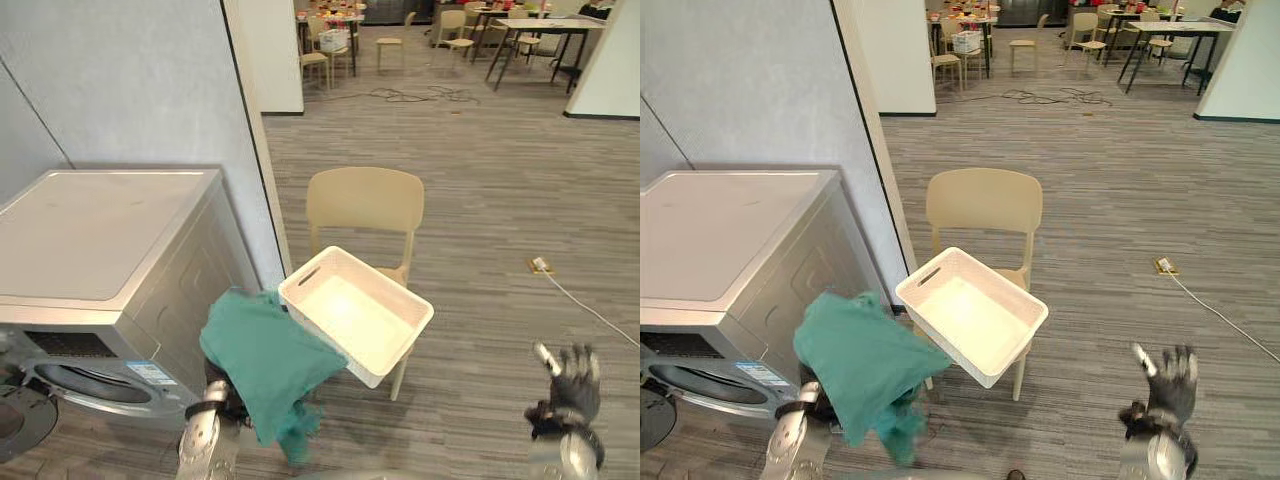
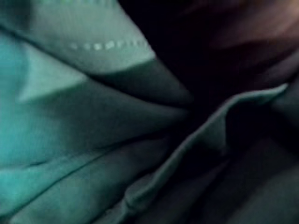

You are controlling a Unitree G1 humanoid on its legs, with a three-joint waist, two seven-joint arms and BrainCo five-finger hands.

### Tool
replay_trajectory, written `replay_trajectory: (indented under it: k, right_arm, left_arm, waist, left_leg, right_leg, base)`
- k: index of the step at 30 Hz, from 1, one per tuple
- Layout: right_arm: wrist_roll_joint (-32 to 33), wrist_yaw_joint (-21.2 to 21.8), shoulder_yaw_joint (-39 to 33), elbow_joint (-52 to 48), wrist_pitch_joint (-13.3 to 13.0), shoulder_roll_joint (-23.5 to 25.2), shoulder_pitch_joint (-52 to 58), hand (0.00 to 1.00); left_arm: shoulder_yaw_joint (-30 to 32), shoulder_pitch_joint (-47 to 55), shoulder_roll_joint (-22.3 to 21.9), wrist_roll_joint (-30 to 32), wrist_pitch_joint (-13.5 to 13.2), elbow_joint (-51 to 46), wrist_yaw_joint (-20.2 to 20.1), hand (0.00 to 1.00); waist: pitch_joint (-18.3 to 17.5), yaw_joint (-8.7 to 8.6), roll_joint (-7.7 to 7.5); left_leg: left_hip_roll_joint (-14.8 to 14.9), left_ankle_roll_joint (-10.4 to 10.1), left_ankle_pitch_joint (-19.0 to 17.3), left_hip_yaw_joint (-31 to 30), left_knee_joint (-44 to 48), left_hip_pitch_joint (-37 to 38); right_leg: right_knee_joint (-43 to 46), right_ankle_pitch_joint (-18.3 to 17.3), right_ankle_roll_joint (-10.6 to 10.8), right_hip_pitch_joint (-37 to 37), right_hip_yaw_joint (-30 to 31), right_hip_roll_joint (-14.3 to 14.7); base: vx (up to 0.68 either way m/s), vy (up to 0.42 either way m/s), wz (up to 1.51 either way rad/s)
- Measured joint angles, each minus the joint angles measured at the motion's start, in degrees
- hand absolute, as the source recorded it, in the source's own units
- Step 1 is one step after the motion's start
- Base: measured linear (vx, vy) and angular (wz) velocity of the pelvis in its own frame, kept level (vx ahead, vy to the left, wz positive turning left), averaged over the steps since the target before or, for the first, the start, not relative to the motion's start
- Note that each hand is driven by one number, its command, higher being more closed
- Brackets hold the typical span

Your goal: Pick up the laundry basket with both hands and put the clothes into the washing machine.

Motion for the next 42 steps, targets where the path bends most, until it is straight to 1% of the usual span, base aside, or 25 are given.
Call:
replay_trajectory:
  k: [3, 5, 9, 12, 15, 17, 19, 20, 21, 22, 23, 24, 26, 28, 30, 31, 32, 33, 34, 35, 36, 38, 40, 41, 42]
  right_arm:
    - [1.09, 0.03, -0.11, 8.48, 1.01, 0.46, 0.76, 0.00]
    - [2.18, 0.05, 0.09, 17.11, 1.66, 0.46, -0.09, 0.00]
    - [2.40, 0.97, 0.16, 28.43, 2.93, 0.01, -1.43, 0.00]
    - [2.36, 0.94, 0.30, 33.21, 3.57, -0.21, -2.19, 0.00]
    - [2.51, 0.48, 2.05, 33.88, 3.54, -0.60, -3.87, 0.00]
    - [2.58, 0.43, 3.29, 34.75, 3.07, -1.54, -6.83, 0.00]
    - [2.53, 0.39, 6.77, 36.72, 2.21, -2.37, -10.82, 0.00]
    - [2.23, 0.43, 7.69, 37.18, 2.22, -2.69, -11.60, 0.00]
    - [1.74, 0.59, 8.30, 38.28, 2.15, -3.70, -12.79, 0.00]
    - [0.92, 0.46, 8.31, 39.82, 2.23, -4.75, -13.47, 0.00]
    - [0.02, 0.33, 8.25, 40.77, 2.32, -4.78, -13.85, 0.00]
    - [-0.55, -0.13, 8.05, 42.16, 2.47, -5.27, -14.28, 0.00]
    - [-2.06, -0.45, 7.88, 42.76, 2.53, -5.71, -15.19, 0.00]
    - [-2.48, -0.82, 7.79, 43.02, 2.71, -5.64, -15.38, 0.00]
    - [-2.52, -1.37, 6.35, 43.03, 3.37, -5.79, -15.52, 0.00]
    - [-2.52, -1.43, 6.06, 42.97, 3.48, -5.82, -15.71, 0.00]
    - [-2.49, -1.46, 5.06, 42.88, 3.69, -5.59, -16.83, 0.00]
    - [-2.45, -1.45, 4.51, 42.87, 3.82, -5.15, -17.34, 0.00]
    - [-2.36, -1.33, 3.92, 42.60, 4.14, -3.46, -17.69, 0.00]
    - [-2.31, -1.19, 3.88, 42.38, 4.23, -2.92, -17.71, 0.00]
    - [-2.21, -1.24, 3.67, 42.22, 4.26, -2.31, -18.02, 0.00]
    - [-1.51, -1.38, 3.30, 42.36, 4.56, -2.63, -18.06, 0.00]
    - [0.80, -1.64, 0.99, 42.38, 4.73, -3.65, -17.90, 0.00]
    - [1.28, -1.73, 0.63, 42.24, 4.76, -3.76, -17.82, 0.00]
    - [2.30, -1.81, -0.12, 41.53, 4.79, -4.06, -17.23, 0.00]
  left_arm:
    - [1.19, -0.84, -1.72, 1.38, 0.20, 6.35, 0.04, 1.00]
    - [2.44, -2.87, -2.16, 1.25, 0.56, 16.33, 0.06, 1.00]
    - [4.84, -5.87, -2.27, 1.58, 1.66, 31.91, 0.36, 1.00]
    - [7.52, -7.06, -2.17, 3.61, 1.75, 38.55, 1.91, 1.00]
    - [9.18, -7.98, -2.48, 3.60, 1.53, 38.62, 2.73, 1.00]
    - [10.89, -9.13, -2.38, 3.61, 1.25, 38.54, 2.72, 1.00]
    - [11.20, -11.11, -2.31, 3.53, 0.75, 37.59, 2.74, 1.00]
    - [11.15, -11.36, -2.31, 3.47, 0.69, 37.01, 2.69, 1.00]
    - [10.06, -11.84, -2.31, 3.48, 0.67, 36.06, 2.58, 1.00]
    - [8.71, -11.62, -2.27, 3.48, 0.73, 34.08, 2.55, 1.00]
    - [8.24, -11.37, -2.25, 3.52, 0.80, 33.02, 2.52, 1.00]
    - [7.48, -11.53, -2.15, 3.52, 0.84, 31.66, 2.46, 1.00]
    - [6.10, -11.16, -1.70, 3.53, 0.85, 29.53, 2.13, 1.00]
    - [6.08, -10.52, -1.73, 3.54, 0.91, 29.52, 1.55, 1.00]
    - [5.34, -10.08, -1.78, 3.44, 1.45, 28.87, 1.21, 1.00]
    - [5.01, -10.13, -1.78, 3.42, 1.67, 28.37, 1.22, 1.00]
    - [4.05, -10.65, -2.30, 0.54, 1.81, 27.59, 1.22, 1.00]
    - [3.91, -11.19, -2.28, -0.34, 1.86, 27.13, 1.25, 1.00]
    - [3.88, -12.03, -2.26, -1.88, 1.89, 25.58, 1.33, 1.00]
    - [3.35, -12.08, -2.25, -2.39, 1.90, 24.48, 1.31, 1.00]
    - [1.84, -11.98, -2.06, -3.44, 1.90, 21.76, 1.26, 1.00]
    - [-0.96, -12.44, -0.90, -4.15, 1.76, 18.53, 1.15, 1.00]
    - [-3.62, -14.26, -0.87, -4.35, 1.82, 17.29, 0.41, 1.00]
    - [-3.95, -14.46, -0.92, -4.18, 1.96, 17.30, 0.24, 1.00]
    - [-4.94, -14.51, -0.91, -3.71, 2.04, 17.29, 0.10, 1.00]
  waist:
    - [0.04, 1.35, 0.02]
    - [0.02, 1.52, -0.08]
    - [0.03, 1.82, -0.23]
    - [0.44, 2.26, -0.32]
    - [2.88, 2.89, -0.73]
    - [5.33, 3.04, -1.80]
    - [8.89, 3.30, -2.95]
    - [9.62, 3.51, -3.22]
    - [10.74, 4.38, -3.03]
    - [10.98, 4.66, -3.04]
    - [11.19, 4.50, -2.69]
    - [11.67, 4.29, -3.50]
    - [11.89, 4.84, -2.74]
    - [11.85, 4.63, -2.65]
    - [11.83, 4.39, -2.60]
    - [11.80, 4.47, -2.57]
    - [11.65, 4.49, -2.77]
    - [11.82, 4.50, -4.02]
    - [11.89, 4.59, -5.38]
    - [11.82, 4.55, -5.49]
    - [11.78, 4.73, -5.53]
    - [11.16, 4.74, -5.30]
    - [10.39, 5.06, -3.57]
    - [10.24, 4.96, -3.36]
    - [9.71, 4.50, -2.50]
  left_leg:
    - [-0.16, 0.12, -0.42, 0.22, -0.17, 1.21]
    - [-0.28, 0.19, -0.50, 0.35, -0.18, 1.79]
    - [-0.22, 0.28, -0.56, 1.11, -0.20, 2.14]
    - [-0.21, 0.30, -0.68, 1.34, -0.20, 2.17]
    - [-0.08, 0.35, -0.68, 1.30, -0.06, 1.63]
    - [-0.04, 0.63, -0.83, 0.37, 3.00, -1.79]
    - [-0.99, 1.19, -1.15, -4.09, 7.10, -7.93]
    - [-1.38, 1.29, -1.06, -5.39, 7.64, -9.44]
    - [-2.56, 2.05, -0.51, -8.62, 8.50, -12.50]
    - [-4.11, 2.52, -0.23, -11.96, 8.69, -15.05]
    - [-4.52, 2.99, -0.56, -12.72, 8.09, -15.75]
    - [-4.84, 6.24, -2.41, -10.35, 7.99, -16.95]
    - [-1.86, 6.68, -2.62, -3.03, 14.74, -18.27]
    - [0.57, 6.60, -2.81, -0.66, 17.54, -16.59]
    - [6.25, 6.65, -2.58, 2.50, 18.20, -12.65]
    - [7.36, 6.44, -2.42, 3.10, 17.50, -11.93]
    - [6.27, 2.19, -3.40, 4.29, 16.77, -10.63]
    - [4.83, 2.02, -3.51, 4.78, 17.47, -11.09]
    - [3.01, 1.45, -4.01, 5.09, 19.35, -12.58]
    - [2.86, 0.44, -5.12, 5.07, 20.31, -12.98]
    - [2.47, 0.08, -8.20, 5.06, 22.42, -13.55]
    - [1.71, 1.21, -12.36, 4.48, 28.14, -17.18]
    - [0.38, 3.12, -18.56, 3.12, 36.69, -22.40]
    - [-0.47, 3.83, -19.09, 3.07, 36.85, -22.44]
    - [-1.88, 4.67, -19.57, 2.87, 36.40, -21.95]
  right_leg:
    - [1.03, -0.88, 0.39, 0.91, -0.74, -0.48]
    - [1.95, -1.60, 0.41, 1.26, -1.09, -0.68]
    - [2.21, -1.82, 0.50, 1.21, -0.76, -0.66]
    - [2.70, -2.07, 0.52, 1.09, -0.68, -0.68]
    - [7.42, -4.53, 0.38, -1.05, -1.38, -1.24]
    - [13.35, -7.01, -0.03, -4.57, -2.71, -2.61]
    - [20.64, -10.28, -0.33, -9.54, -5.67, -5.02]
    - [22.36, -11.17, -0.14, -10.69, -6.85, -5.72]
    - [25.82, -12.88, 0.07, -12.70, -9.41, -7.43]
    - [28.84, -14.85, 0.07, -13.99, -12.81, -9.74]
    - [29.68, -15.31, -0.23, -13.87, -15.08, -10.92]
    - [29.23, -15.35, -0.63, -12.98, -19.20, -13.96]
    - [28.69, -15.07, -1.02, -9.67, -25.21, -16.71]
    - [28.74, -15.05, -1.00, -7.08, -27.65, -17.75]
    - [28.75, -14.35, 0.21, -3.05, -30.63, -19.12]
    - [28.84, -14.04, 0.80, -2.48, -31.21, -19.61]
    - [28.41, -12.38, 3.48, -1.57, -31.93, -21.78]
    - [27.71, -11.49, 4.41, -1.15, -32.25, -22.85]
    - [25.07, -9.08, 4.48, -0.04, -32.80, -23.65]
    - [23.47, -7.59, 4.35, 0.81, -32.81, -23.45]
    - [21.33, -5.13, 4.41, 2.18, -32.71, -23.34]
    - [19.28, -2.69, 4.52, 2.86, -32.81, -24.01]
    - [18.38, -0.31, 3.46, 3.20, -32.92, -25.80]
    - [18.39, 0.89, 1.76, 3.17, -32.49, -26.50]
    - [18.55, 4.39, -3.39, 2.78, -30.57, -27.14]
  base:
    - [-0.02, 0.016, 0.07]
    - [-0.02, 0.018, 0.09]
    - [-0.01, 0.004, -0.04]
    - [0.00, 0.000, -0.02]
    - [0.00, 0.004, 0.18]
    - [-0.08, -0.018, 0.49]
    - [-0.12, -0.036, 0.83]
    - [-0.08, -0.035, 1.11]
    - [-0.04, -0.047, 1.43]
    - [-0.02, -0.049, 1.63]
    - [0.02, -0.027, 1.94]
    - [0.04, 0.020, 1.83]
    - [0.05, 0.049, 1.62]
    - [0.04, 0.090, 0.87]
    - [0.06, 0.186, 0.82]
    - [0.12, 0.344, 0.65]
    - [0.11, 0.326, 0.47]
    - [0.13, 0.370, 0.56]
    - [0.07, 0.217, 0.42]
    - [0.07, 0.280, 0.39]
    - [0.03, 0.295, 0.30]
    - [-0.02, 0.290, 0.29]
    - [-0.04, 0.319, 0.30]
    - [-0.01, 0.352, 0.30]
    - [0.10, 0.444, 0.27]
